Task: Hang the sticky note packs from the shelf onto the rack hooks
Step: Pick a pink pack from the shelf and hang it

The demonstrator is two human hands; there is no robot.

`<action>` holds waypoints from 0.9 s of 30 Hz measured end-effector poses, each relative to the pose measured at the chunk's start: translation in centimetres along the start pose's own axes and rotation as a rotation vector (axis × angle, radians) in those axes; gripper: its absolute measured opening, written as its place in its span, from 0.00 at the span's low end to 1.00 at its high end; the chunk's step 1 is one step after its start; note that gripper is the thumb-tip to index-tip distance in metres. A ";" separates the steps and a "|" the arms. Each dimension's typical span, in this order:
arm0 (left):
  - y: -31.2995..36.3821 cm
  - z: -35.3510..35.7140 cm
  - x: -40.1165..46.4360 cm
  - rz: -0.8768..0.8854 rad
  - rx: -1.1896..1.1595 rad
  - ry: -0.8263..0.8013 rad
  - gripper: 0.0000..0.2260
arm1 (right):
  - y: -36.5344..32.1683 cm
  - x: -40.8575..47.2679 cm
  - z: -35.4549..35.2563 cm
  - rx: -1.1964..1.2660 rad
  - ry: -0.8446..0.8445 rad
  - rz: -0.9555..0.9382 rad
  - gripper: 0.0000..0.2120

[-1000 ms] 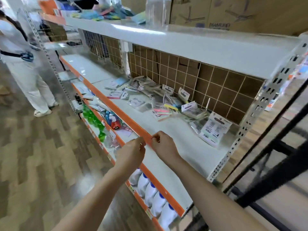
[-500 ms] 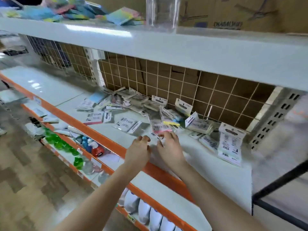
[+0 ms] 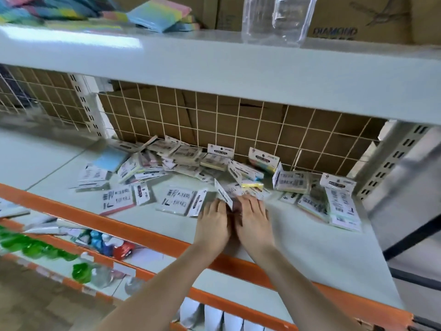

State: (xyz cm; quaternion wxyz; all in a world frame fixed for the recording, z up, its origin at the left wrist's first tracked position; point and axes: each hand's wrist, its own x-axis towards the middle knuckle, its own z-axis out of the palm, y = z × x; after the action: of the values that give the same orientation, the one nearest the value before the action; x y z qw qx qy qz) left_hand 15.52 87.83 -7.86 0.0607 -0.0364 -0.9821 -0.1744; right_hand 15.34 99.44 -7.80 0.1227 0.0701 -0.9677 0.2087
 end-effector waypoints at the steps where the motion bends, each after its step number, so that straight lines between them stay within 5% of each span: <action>1: 0.0 0.0 0.0 0.011 -0.013 0.009 0.19 | -0.2 -0.2 0.0 -0.030 0.021 -0.001 0.20; 14: -0.4 -0.9 -0.9 0.147 -0.191 0.170 0.08 | -0.1 -0.4 -0.1 -0.052 0.278 0.067 0.08; 20: -0.2 -0.7 -0.9 0.287 -0.116 0.109 0.20 | 0.8 -1.3 -1.5 0.561 0.473 0.330 0.03; 27: -0.2 0.1 -0.7 0.258 -0.027 0.048 0.27 | 1.4 -1.5 -2.1 0.761 0.655 0.493 0.06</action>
State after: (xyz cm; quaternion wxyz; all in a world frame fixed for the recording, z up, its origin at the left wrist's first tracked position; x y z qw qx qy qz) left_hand 16.19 87.61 -8.08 0.1057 -0.1588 -0.9652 -0.1790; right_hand 16.91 101.70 -6.93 0.3304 -0.1875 -0.7232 0.5767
